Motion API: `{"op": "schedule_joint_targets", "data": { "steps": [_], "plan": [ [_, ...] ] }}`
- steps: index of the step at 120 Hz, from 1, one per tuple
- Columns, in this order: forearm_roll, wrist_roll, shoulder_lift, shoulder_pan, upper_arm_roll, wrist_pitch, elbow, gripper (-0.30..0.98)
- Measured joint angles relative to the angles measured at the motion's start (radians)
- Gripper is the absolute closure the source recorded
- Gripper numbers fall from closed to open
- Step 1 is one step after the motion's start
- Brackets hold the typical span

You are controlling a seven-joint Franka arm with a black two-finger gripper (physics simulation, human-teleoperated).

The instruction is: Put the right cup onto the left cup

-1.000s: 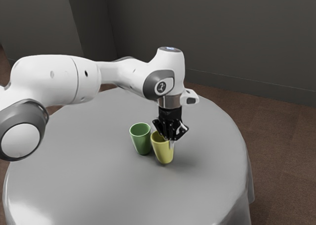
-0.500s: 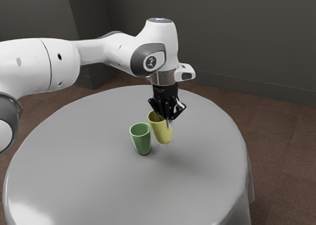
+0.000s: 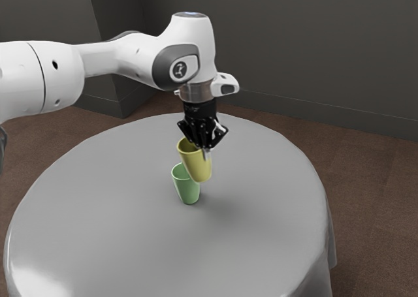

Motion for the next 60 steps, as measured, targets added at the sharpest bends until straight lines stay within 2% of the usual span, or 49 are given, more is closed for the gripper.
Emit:
{"op": "schedule_joint_targets", "data": {
  "steps": [60],
  "plan": [
    [0.005,0.015,-0.014,0.068,-0.004,-0.005,0.000,0.78]
  ]
}}
